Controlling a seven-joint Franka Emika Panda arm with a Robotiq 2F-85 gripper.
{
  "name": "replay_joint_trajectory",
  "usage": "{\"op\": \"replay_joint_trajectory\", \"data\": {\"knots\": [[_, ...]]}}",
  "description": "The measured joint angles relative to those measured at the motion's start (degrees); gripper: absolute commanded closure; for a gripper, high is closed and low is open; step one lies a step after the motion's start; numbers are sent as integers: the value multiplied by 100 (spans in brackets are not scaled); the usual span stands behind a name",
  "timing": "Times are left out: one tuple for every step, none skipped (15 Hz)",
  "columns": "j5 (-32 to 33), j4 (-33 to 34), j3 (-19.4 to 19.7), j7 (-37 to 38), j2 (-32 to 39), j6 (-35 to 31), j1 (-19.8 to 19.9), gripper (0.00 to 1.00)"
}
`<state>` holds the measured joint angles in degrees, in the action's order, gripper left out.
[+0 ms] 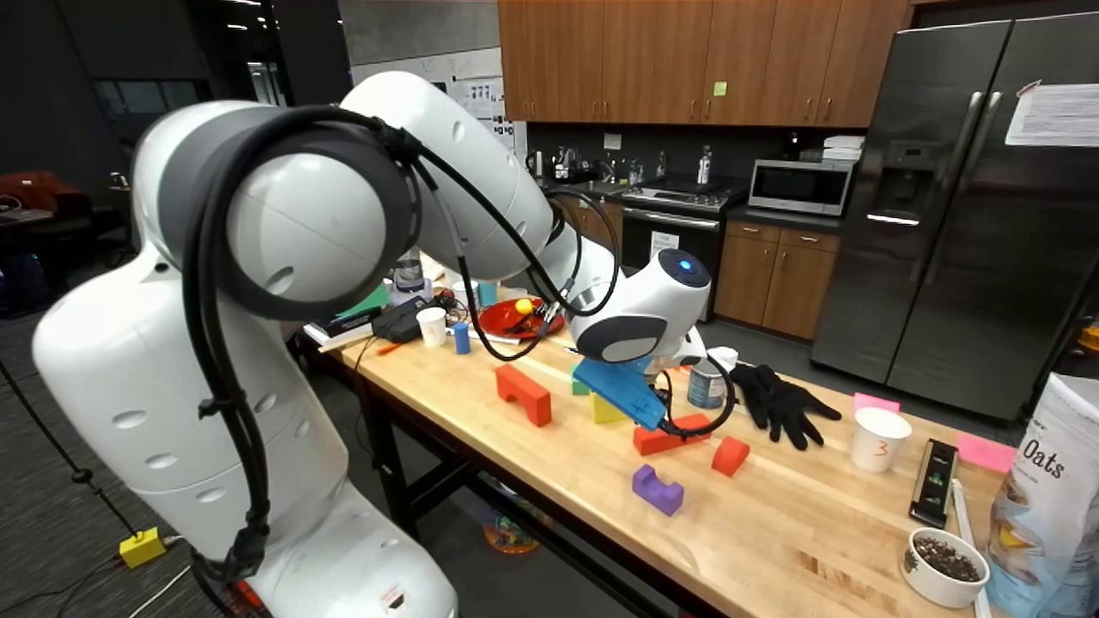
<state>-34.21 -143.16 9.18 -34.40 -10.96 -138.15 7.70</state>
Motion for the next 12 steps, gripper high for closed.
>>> {"op": "replay_joint_trajectory", "data": {"knots": [[4,0,13,1,-2,0,-17,0],[5,2,26,62,19,-11,-26,0],[7,5,41,280,64,-105,-26,0],[7,11,60,520,127,-249,-23,0],[19,15,81,768,205,-429,-16,0],[33,23,94,1015,299,-628,-5,0],[45,33,103,1265,406,-845,3,0],[104,48,105,1553,522,-1062,17,0],[209,72,106,1861,647,-1238,27,0],[333,104,106,2155,770,-1354,42,0],[479,150,106,2448,905,-1433,56,0],[576,212,107,2659,1044,-1465,72,0]]}}
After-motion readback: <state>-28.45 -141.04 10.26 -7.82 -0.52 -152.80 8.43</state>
